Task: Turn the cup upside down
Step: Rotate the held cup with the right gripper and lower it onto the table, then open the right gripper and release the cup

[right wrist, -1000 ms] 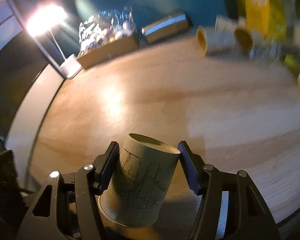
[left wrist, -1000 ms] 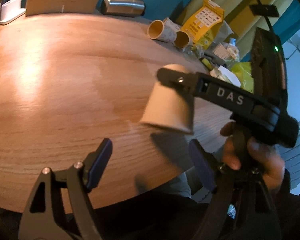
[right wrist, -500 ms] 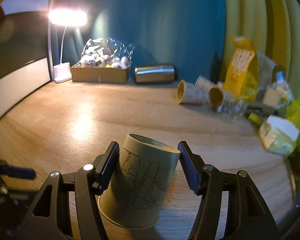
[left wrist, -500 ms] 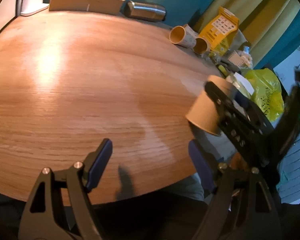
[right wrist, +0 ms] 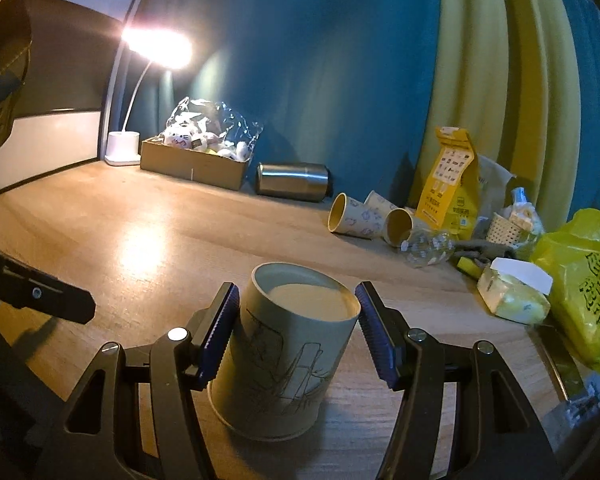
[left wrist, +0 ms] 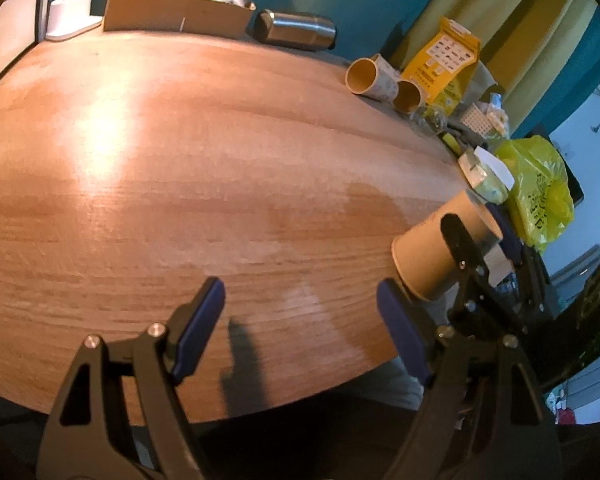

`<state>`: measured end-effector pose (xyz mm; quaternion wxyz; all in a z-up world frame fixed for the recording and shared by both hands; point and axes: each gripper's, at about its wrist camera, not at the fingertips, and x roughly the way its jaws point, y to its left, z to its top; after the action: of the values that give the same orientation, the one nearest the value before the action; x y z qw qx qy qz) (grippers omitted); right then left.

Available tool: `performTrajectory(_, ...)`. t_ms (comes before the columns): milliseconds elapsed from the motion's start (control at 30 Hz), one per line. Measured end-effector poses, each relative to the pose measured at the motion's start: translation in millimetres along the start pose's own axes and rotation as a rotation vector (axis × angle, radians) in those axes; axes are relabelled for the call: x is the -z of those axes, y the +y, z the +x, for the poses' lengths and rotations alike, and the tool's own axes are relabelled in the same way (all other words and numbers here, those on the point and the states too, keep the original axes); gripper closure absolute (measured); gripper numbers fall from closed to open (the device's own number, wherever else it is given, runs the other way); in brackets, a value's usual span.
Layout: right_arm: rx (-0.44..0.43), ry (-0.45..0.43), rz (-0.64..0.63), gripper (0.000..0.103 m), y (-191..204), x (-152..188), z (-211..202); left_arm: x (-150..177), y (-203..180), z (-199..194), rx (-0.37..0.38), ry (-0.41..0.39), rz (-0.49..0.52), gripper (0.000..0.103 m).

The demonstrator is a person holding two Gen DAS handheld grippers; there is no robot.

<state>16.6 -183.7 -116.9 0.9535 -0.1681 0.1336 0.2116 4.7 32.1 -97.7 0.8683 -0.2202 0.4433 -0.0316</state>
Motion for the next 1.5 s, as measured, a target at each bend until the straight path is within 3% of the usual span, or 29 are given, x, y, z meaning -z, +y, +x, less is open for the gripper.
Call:
performTrajectory(200,0.02,-0.023,-0.053,0.04,8,8,-1,-1,-2,-6,-0.037,-0.049,0.025,0.023)
performTrajectory(533,0.001,-0.008,-0.034,0.04,2,2,11,-4,-1,-7,-0.078,-0.078,0.026,0.023)
performTrajectory(933,-0.084,0.123,0.134,0.032,-19,-16,13,-5,-20,-22,-0.11,-0.143,0.078,0.021)
performTrajectory(1200,-0.116,0.174,0.251,0.031,-40,-42,-8,-5,-42,-54,-0.126,-0.251,0.148,0.021)
performTrajectory(1233,-0.114,0.171,0.255,0.031,-42,-45,-12,-5,-44,-56,-0.126,-0.259,0.152,0.018)
performTrajectory(1267,-0.111,0.17,0.257,0.031,-45,-47,-15,-4,-47,-61,-0.126,-0.271,0.158,0.006)
performTrajectory(1300,-0.106,0.171,0.259,0.031,-47,-50,-19,-3,-49,-65,-0.123,-0.284,0.158,0.002)
performTrajectory(1500,-0.121,0.195,0.273,0.031,-57,-63,-36,-2,-63,-85,-0.119,-0.328,0.177,0.001)
